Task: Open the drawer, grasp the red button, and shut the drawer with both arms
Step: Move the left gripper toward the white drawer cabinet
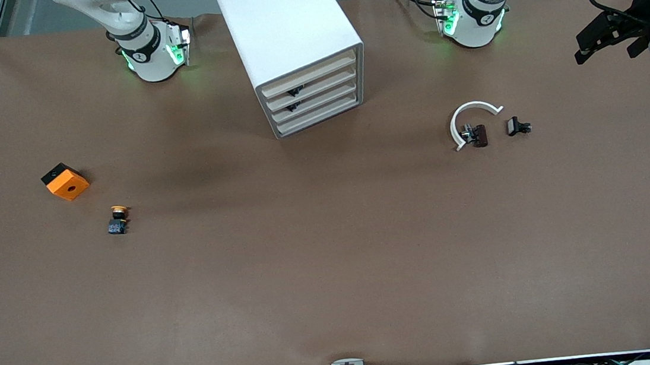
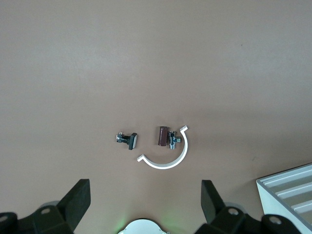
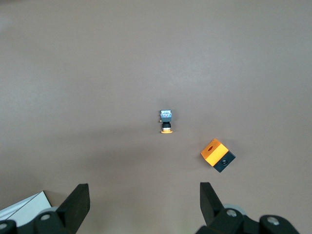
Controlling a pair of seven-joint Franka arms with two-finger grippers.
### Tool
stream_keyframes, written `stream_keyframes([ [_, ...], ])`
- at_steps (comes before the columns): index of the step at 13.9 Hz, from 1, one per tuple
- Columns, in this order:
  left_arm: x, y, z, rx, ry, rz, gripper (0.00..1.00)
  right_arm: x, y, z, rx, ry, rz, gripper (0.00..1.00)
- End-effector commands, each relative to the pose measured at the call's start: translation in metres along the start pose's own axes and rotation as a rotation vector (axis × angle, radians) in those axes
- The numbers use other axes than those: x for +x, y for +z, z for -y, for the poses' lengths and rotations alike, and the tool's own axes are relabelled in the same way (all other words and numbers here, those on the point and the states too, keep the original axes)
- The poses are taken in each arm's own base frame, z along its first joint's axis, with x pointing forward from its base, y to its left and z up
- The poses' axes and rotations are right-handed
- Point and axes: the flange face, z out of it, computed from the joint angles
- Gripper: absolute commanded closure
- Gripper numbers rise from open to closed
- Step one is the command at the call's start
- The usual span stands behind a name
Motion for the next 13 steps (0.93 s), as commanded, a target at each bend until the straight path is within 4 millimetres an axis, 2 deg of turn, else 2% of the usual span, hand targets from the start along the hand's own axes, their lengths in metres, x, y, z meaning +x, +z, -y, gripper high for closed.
stream_keyframes([
  [1, -0.001, -0.004, -0.003, 0.020, 0.005, 0.018, 0.00, -0.016, -0.001, 0.002, 0.004, 0.007, 0.006, 0.00],
  [5, 0.002, -0.001, 0.003, 0.016, -0.001, 0.025, 0.00, -0.015, -0.001, 0.002, 0.001, 0.003, 0.005, 0.00],
  [7, 0.006, 0.008, 0.003, 0.018, -0.009, 0.045, 0.00, -0.017, -0.005, 0.011, -0.004, -0.015, -0.010, 0.00],
  [11, 0.024, 0.050, -0.004, 0.015, -0.006, 0.166, 0.00, -0.017, -0.007, 0.017, -0.035, -0.032, -0.021, 0.00],
  [12, 0.029, 0.064, -0.009, 0.019, 0.001, 0.193, 0.00, -0.016, -0.007, 0.022, -0.036, -0.042, -0.027, 0.00],
  [13, 0.035, 0.078, -0.023, 0.027, 0.007, 0.221, 0.00, -0.017, -0.007, 0.026, -0.038, -0.048, -0.027, 0.00],
])
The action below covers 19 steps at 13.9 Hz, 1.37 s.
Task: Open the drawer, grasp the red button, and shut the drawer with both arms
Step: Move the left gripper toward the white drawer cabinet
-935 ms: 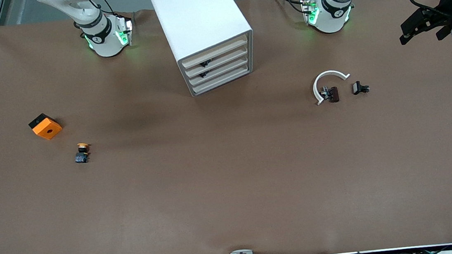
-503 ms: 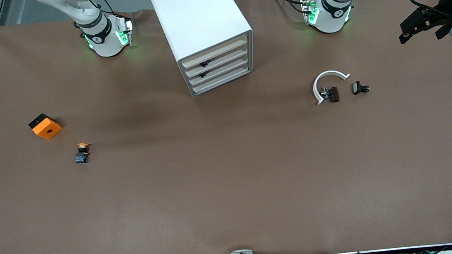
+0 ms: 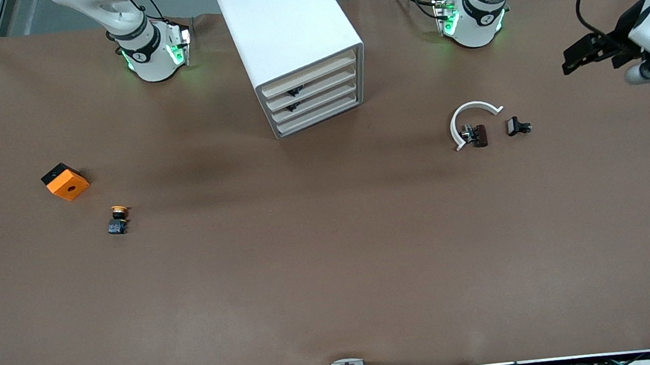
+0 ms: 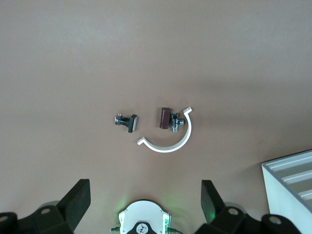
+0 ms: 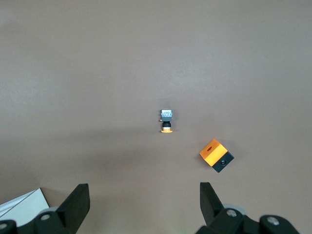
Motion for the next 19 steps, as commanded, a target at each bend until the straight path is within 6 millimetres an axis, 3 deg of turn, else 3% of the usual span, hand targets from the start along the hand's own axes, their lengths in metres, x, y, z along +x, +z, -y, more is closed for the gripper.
stream_keyframes([
  [1, 0.023, 0.035, -0.033, 0.025, -0.009, 0.083, 0.00, -0.008, -0.003, 0.009, -0.018, -0.013, -0.010, 0.00],
  [6, 0.054, 0.126, -0.142, 0.096, -0.178, 0.191, 0.00, -0.008, -0.006, 0.026, -0.057, -0.048, -0.030, 0.00],
  [8, 0.053, 0.157, -0.183, 0.126, -0.264, 0.215, 0.00, -0.011, -0.002, 0.015, -0.055, -0.027, -0.031, 0.00],
  [12, 0.042, 0.215, -0.253, 0.223, -0.438, 0.239, 0.00, -0.011, -0.002, 0.012, -0.052, -0.023, -0.030, 0.00],
  [19, 0.048, 0.296, -0.319, 0.349, -0.909, 0.295, 0.00, -0.012, -0.002, 0.009, -0.027, -0.002, -0.027, 0.00],
])
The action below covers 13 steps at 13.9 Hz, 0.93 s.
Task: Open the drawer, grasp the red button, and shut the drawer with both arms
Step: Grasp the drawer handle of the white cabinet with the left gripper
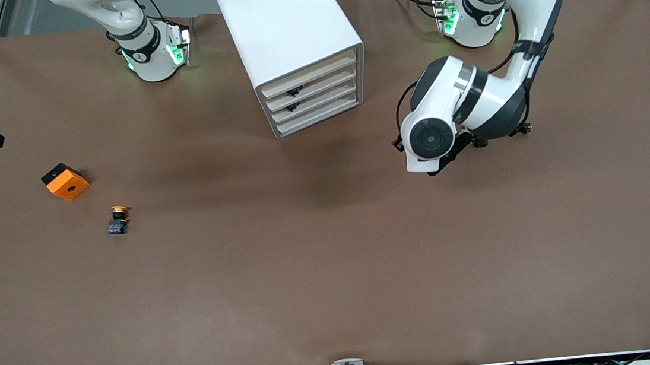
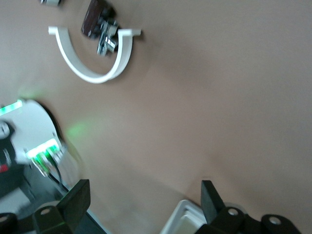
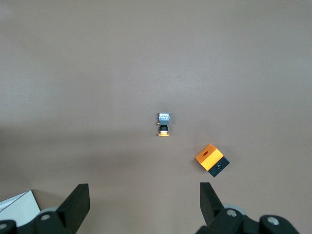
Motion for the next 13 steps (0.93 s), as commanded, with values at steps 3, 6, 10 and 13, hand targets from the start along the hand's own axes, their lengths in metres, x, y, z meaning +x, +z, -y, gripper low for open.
stream_keyframes([
  [3, -0.015, 0.019, -0.038, 0.107, -0.286, 0.152, 0.00, -0.010, 0.006, -0.026, 0.044, 0.074, 0.010, 0.00],
  [6, -0.014, 0.035, -0.056, 0.196, -0.455, 0.310, 0.00, -0.011, 0.008, -0.033, 0.063, 0.089, 0.014, 0.00],
  [10, -0.015, 0.039, -0.071, 0.265, -0.620, 0.459, 0.00, -0.012, 0.008, -0.031, 0.063, 0.084, 0.017, 0.00],
  [13, -0.011, 0.051, -0.083, 0.356, -0.735, 0.585, 0.00, -0.012, 0.008, -0.032, 0.062, 0.081, 0.019, 0.00],
])
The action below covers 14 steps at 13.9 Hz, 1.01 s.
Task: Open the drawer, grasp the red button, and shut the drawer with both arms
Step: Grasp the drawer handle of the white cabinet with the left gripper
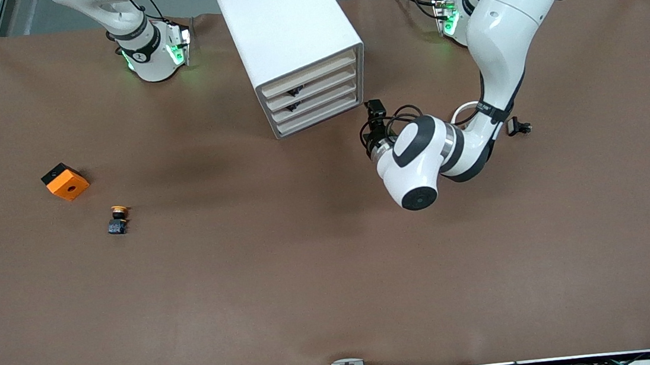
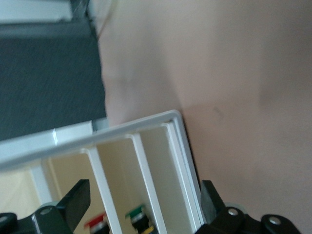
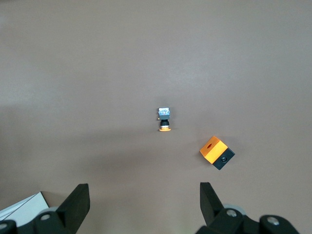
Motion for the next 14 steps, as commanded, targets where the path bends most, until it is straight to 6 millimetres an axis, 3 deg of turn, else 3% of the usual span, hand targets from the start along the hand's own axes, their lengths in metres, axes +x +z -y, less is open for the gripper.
stream_keyframes([
  [1, -0.004, 0.003, -0.011, 0.109, -0.079, 0.086, 0.00, -0.009, -0.003, 0.001, 0.006, 0.002, -0.005, 0.00],
  [3, 0.000, 0.027, -0.026, 0.246, -0.169, 0.098, 0.00, -0.011, -0.001, 0.000, 0.000, 0.001, 0.009, 0.00],
  [8, -0.008, 0.062, -0.024, 0.381, -0.197, 0.056, 0.01, -0.011, 0.001, -0.002, -0.023, 0.000, 0.026, 0.00],
  [9, -0.012, 0.072, -0.020, 0.401, -0.200, 0.026, 0.18, -0.011, 0.001, -0.003, -0.030, -0.001, 0.026, 0.00],
  [11, -0.015, 0.082, -0.011, 0.440, -0.190, -0.019, 0.38, -0.011, 0.001, -0.003, -0.033, -0.001, 0.026, 0.00],
  [14, -0.018, 0.103, -0.007, 0.488, -0.189, -0.071, 0.49, -0.011, 0.001, -0.002, -0.033, -0.004, 0.026, 0.00],
])
